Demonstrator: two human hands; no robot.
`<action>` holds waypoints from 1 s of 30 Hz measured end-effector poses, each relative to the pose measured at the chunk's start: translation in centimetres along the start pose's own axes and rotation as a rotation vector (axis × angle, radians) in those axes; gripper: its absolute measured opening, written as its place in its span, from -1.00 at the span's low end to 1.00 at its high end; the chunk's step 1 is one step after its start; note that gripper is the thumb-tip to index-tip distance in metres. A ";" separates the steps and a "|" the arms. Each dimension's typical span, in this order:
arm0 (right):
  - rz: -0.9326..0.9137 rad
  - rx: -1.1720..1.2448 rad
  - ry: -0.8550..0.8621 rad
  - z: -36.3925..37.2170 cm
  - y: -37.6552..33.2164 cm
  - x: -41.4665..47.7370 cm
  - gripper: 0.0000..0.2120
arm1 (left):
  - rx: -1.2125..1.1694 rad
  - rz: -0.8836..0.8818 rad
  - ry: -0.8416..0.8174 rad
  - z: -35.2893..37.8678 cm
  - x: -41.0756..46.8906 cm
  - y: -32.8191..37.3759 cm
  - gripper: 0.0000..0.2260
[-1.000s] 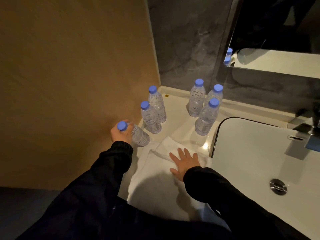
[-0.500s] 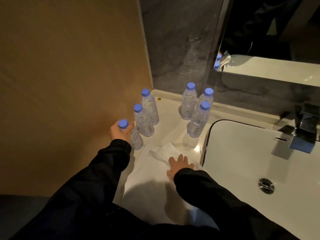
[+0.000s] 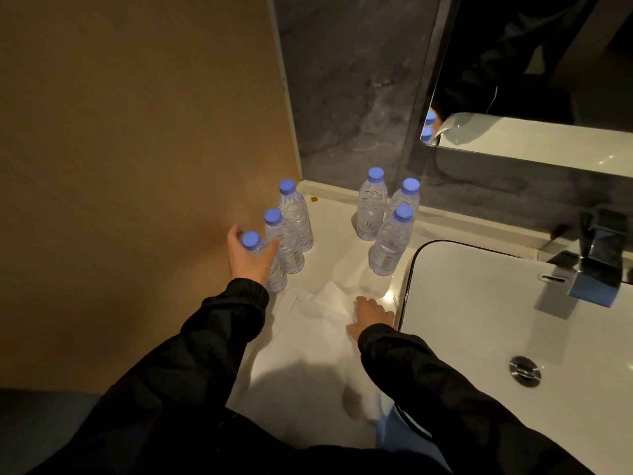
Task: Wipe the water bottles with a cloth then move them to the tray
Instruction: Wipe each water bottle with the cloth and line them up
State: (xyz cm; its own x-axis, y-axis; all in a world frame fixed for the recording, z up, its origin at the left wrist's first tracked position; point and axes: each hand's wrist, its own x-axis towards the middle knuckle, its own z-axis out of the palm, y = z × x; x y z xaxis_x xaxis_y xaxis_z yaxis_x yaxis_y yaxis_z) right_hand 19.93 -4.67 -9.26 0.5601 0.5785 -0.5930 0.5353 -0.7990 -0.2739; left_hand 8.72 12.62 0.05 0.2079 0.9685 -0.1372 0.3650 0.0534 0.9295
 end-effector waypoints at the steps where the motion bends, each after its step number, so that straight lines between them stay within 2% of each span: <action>1: -0.016 -0.010 -0.003 0.1 0.0 0.0 -0.53 | -0.017 0.022 0.043 -0.1 -0.5 0.3 -0.30; 4: -0.054 0.007 0.016 0.5 0.2 -0.1 -0.57 | -0.030 0.212 0.195 -0.3 -2.8 1.4 -0.43; 6: -0.065 0.057 0.035 0.8 0.2 -0.2 -0.62 | 0.030 0.367 0.207 -0.2 -4.1 1.9 -0.53; 8: -0.065 0.099 0.040 0.9 0.1 -0.4 -0.65 | 0.113 0.455 0.107 0.6 -4.9 2.1 -0.64; 10: -0.062 0.110 0.046 0.9 0.1 -0.7 -0.65 | 0.182 0.484 -0.071 1.9 -5.4 2.1 -0.75; 14: -0.074 0.055 0.084 0.7 0.4 -1.2 -0.57 | 0.287 0.424 -0.434 6.1 -5.5 2.3 -0.79; 17: -0.102 0.017 0.078 0.8 0.9 -1.4 -0.54 | 0.336 0.334 -0.603 10.3 -5.2 3.6 -0.58; 20: -0.114 0.011 0.040 0.8 1.3 -1.4 -0.57 | 0.355 0.307 -0.649 14.1 -5.3 4.8 -0.37; 23: -0.119 -0.037 -0.027 0.2 1.4 -1.4 -0.55 | 0.388 0.303 -0.656 16.8 -5.2 4.9 -0.33; 25: -0.120 -0.036 -0.062 -0.1 1.5 -1.3 -0.56 | 0.419 0.296 -0.649 17.8 -5.3 4.9 -0.36; 30: -0.115 0.006 -0.087 0.3 1.6 -0.8 -0.64 | 0.324 0.243 -0.724 17.6 -4.6 5.0 -0.60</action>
State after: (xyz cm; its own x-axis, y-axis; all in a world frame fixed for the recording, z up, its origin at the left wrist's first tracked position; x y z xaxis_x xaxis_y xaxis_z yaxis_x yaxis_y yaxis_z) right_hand 20.11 -6.46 -9.44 0.4385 0.6501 -0.6206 0.5886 -0.7295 -0.3484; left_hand 25.59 4.16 -0.66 0.8071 0.5417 -0.2349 0.4551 -0.3172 0.8320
